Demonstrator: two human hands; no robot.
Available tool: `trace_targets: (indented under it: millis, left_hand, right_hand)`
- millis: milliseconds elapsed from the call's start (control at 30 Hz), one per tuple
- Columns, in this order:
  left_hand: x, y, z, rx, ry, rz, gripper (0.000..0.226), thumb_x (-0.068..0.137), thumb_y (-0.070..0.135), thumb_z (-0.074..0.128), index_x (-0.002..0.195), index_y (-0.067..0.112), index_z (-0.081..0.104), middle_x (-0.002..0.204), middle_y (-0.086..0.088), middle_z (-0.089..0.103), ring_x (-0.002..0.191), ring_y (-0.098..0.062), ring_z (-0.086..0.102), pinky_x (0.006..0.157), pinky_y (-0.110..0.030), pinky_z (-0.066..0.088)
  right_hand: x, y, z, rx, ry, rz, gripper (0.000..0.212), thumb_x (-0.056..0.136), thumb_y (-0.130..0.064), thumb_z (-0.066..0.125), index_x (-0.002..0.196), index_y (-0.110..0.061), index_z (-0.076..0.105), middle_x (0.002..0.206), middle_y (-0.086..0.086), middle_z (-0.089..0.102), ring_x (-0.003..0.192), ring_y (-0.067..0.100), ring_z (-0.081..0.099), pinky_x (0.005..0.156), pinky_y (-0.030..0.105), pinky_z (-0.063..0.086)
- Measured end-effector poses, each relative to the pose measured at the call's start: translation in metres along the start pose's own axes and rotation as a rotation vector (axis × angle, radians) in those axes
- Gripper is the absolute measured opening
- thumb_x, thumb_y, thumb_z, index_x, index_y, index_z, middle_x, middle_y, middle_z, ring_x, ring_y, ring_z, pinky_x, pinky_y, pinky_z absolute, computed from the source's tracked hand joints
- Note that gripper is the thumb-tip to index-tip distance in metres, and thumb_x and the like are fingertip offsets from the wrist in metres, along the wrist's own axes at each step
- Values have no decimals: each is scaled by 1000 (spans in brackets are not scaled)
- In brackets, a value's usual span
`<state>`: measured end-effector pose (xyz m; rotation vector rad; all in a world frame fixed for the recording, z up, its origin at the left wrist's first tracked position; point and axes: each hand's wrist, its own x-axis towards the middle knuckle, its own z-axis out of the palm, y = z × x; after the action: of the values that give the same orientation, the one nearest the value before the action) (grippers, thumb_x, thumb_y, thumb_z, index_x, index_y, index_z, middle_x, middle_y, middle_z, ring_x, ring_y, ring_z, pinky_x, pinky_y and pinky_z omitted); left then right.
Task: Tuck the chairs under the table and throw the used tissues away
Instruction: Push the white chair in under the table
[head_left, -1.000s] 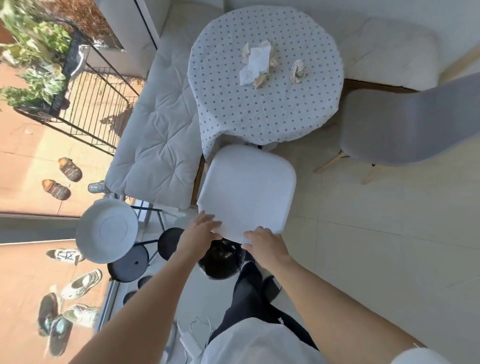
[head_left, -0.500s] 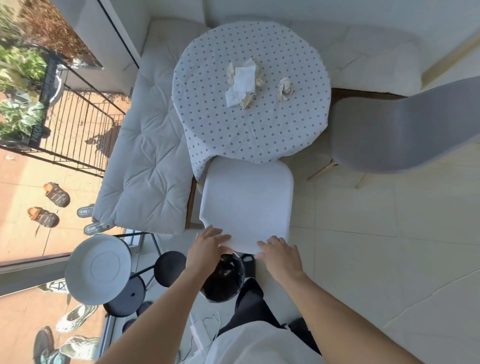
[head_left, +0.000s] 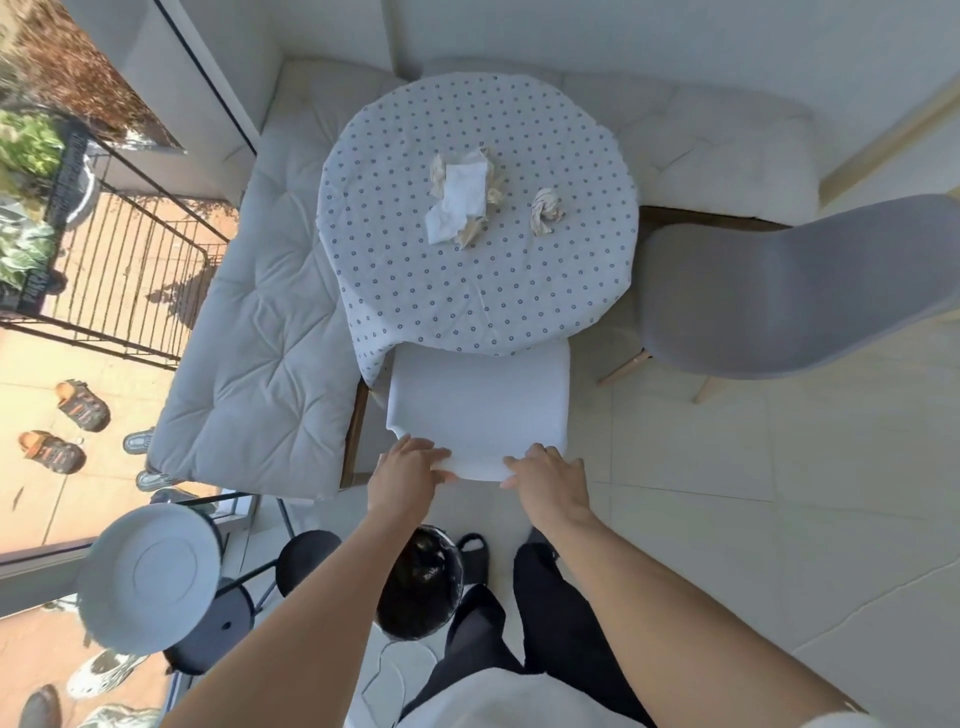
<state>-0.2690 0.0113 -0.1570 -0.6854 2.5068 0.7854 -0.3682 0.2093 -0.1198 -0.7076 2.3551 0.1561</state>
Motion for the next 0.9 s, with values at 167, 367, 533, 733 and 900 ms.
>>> trace_targets:
  millis: [167, 367, 533, 733, 900]
  left_hand:
    - [12, -5, -10, -25, 7, -84, 42, 90, 57, 65, 130, 46, 64, 144, 21, 56, 142, -13, 42, 106, -48, 48]
    - [45, -22, -30, -52, -26, -148, 41, 83, 48, 78, 123, 46, 67, 137, 20, 61, 118, -18, 61, 95, -45, 55]
    - [58, -50, -32, 39, 3, -109, 45, 76, 55, 82, 118, 49, 69, 134, 25, 63, 121, -16, 62, 107, -57, 44]
    - [49, -26, -43, 67, -24, -138, 44, 89, 46, 72, 132, 43, 65, 148, 19, 54, 142, -23, 43, 117, -53, 32]
    - [42, -29, -32, 50, -20, -109, 41, 95, 43, 65, 136, 41, 61, 153, 16, 50, 153, -24, 27, 117, -56, 30]
  right_hand:
    - [21, -1, -17, -38, 2, -78, 50, 84, -6, 63, 126, -34, 62, 122, 1, 56, 116, 24, 52, 93, 48, 38]
    - [52, -7, -34, -50, 98, -183, 29, 97, -15, 60, 122, -31, 65, 113, 5, 58, 110, 28, 53, 91, 54, 42]
    - [63, -15, -32, -68, 85, -261, 30, 97, -17, 60, 123, -31, 63, 113, 7, 59, 112, 31, 52, 92, 61, 43]
    - [57, -12, -24, 16, 152, -252, 31, 97, -16, 62, 123, -32, 60, 115, 5, 59, 107, 29, 52, 86, 51, 45]
    - [48, -15, -13, 53, 164, -204, 46, 98, -15, 61, 138, -35, 50, 127, 4, 58, 114, 29, 51, 80, 44, 45]
